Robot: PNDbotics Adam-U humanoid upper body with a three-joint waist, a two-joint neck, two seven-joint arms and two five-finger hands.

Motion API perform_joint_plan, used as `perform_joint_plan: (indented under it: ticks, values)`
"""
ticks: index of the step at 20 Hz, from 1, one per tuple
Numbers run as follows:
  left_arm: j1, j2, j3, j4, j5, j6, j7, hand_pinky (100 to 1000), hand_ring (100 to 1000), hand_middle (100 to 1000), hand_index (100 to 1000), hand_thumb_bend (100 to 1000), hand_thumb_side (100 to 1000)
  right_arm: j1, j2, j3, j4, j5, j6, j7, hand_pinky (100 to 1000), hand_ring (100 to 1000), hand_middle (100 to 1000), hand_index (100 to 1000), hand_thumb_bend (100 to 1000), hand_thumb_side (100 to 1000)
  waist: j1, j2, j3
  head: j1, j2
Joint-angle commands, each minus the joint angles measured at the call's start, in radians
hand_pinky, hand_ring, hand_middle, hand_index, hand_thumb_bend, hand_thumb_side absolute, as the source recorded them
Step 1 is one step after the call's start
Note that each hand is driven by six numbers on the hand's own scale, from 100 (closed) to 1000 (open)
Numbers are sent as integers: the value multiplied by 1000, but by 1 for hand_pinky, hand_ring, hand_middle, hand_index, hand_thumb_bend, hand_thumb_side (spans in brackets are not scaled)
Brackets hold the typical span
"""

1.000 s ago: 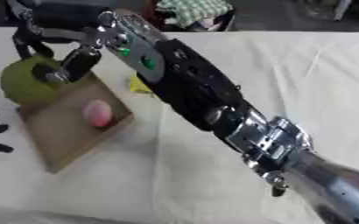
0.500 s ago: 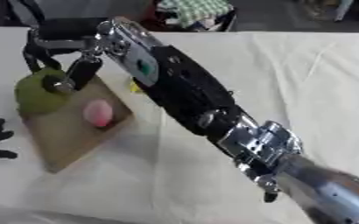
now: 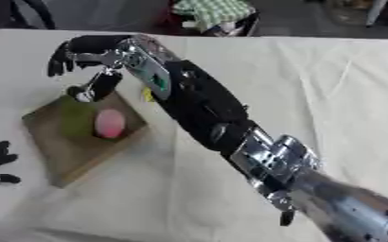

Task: Pick up objects on the table and place them in the box.

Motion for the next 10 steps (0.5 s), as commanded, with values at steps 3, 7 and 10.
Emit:
perform_joint_plan:
  ticks: [3,7,10]
  values:
    - [-9,1,-1,-12,2,-7,-4,586,813,847,722,100,733,-26,1,-30,13,86,12,-84,731,805,839,929,180,341,4,-12,-2,2,-12]
    - [-6,5,4,-12,4,-8,0,587,813,847,722,100,736,-33,-27,-44,22,92,6,-92,737,809,842,933,174,348,5,-12,-14,9,-12]
    - [-5,8,10,-14,4,-9,4,587,813,847,722,100,737,-39,-68,-44,12,67,-2,-64,741,810,836,937,179,361,5,-11,-30,21,-15]
